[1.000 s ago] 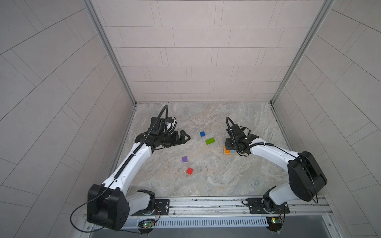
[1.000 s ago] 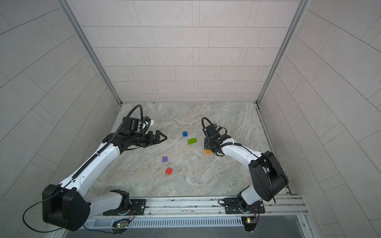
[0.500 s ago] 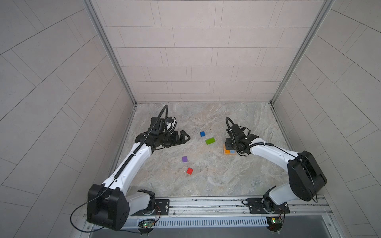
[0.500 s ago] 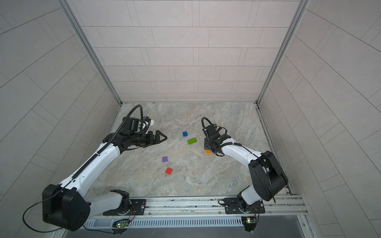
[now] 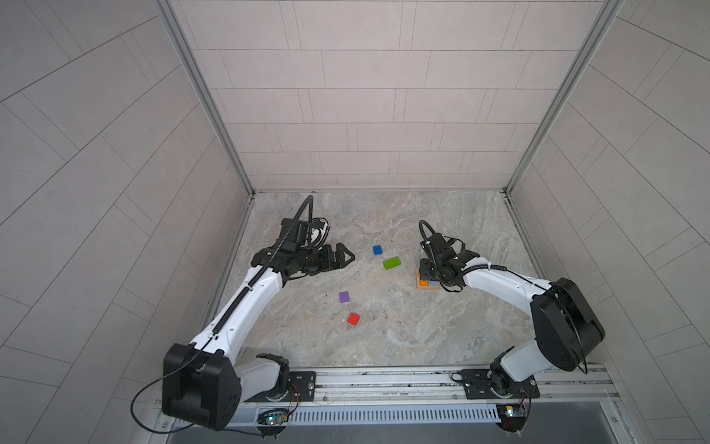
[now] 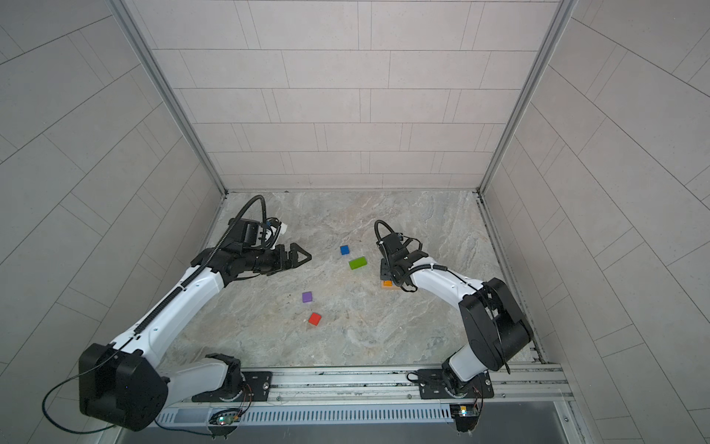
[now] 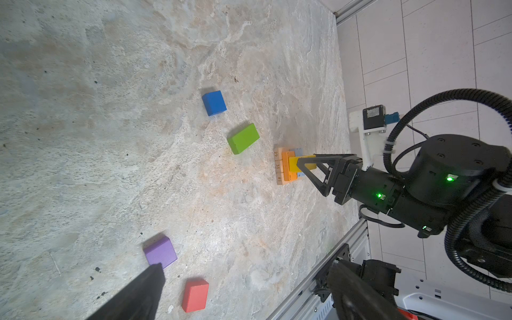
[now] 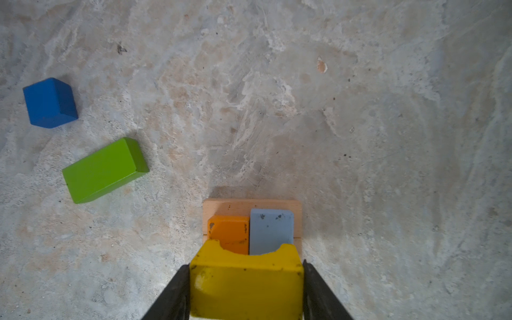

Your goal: Build the wood block tower

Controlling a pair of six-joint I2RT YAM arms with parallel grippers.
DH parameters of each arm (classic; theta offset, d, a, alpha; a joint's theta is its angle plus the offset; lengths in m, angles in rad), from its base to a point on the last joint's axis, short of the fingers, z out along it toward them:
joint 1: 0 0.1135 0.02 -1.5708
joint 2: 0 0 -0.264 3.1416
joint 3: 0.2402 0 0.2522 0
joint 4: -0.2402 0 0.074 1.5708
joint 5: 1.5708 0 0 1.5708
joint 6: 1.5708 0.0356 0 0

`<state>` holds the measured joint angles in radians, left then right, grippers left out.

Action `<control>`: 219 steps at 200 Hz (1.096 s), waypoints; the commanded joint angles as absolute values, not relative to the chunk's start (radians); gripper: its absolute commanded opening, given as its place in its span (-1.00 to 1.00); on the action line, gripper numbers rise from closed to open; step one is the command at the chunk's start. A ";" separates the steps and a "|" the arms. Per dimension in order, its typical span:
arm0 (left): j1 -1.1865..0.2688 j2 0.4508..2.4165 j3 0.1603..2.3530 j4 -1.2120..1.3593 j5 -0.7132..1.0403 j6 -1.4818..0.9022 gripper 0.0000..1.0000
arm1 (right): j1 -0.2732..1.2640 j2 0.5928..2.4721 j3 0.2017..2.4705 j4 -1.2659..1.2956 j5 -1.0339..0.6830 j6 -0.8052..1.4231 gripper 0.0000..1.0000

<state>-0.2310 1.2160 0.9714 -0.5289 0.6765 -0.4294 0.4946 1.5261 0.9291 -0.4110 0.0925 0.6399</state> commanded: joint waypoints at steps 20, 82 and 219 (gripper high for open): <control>-0.223 1.204 0.961 -0.523 0.683 -0.426 1.00 | 0.497 1.533 0.925 -0.417 0.116 0.640 0.14; -0.222 1.204 0.960 -0.524 0.683 -0.426 1.00 | 0.497 1.533 0.931 -0.420 0.112 0.637 0.41; -0.212 1.186 0.962 -0.526 0.666 -0.426 1.00 | 0.528 1.513 1.207 -0.643 -0.016 0.457 0.84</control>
<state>-0.2218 1.2144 0.9710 -0.5289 0.6712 -0.4294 0.5102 1.4998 1.1324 -0.5453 0.0296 0.5228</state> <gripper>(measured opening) 0.999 0.911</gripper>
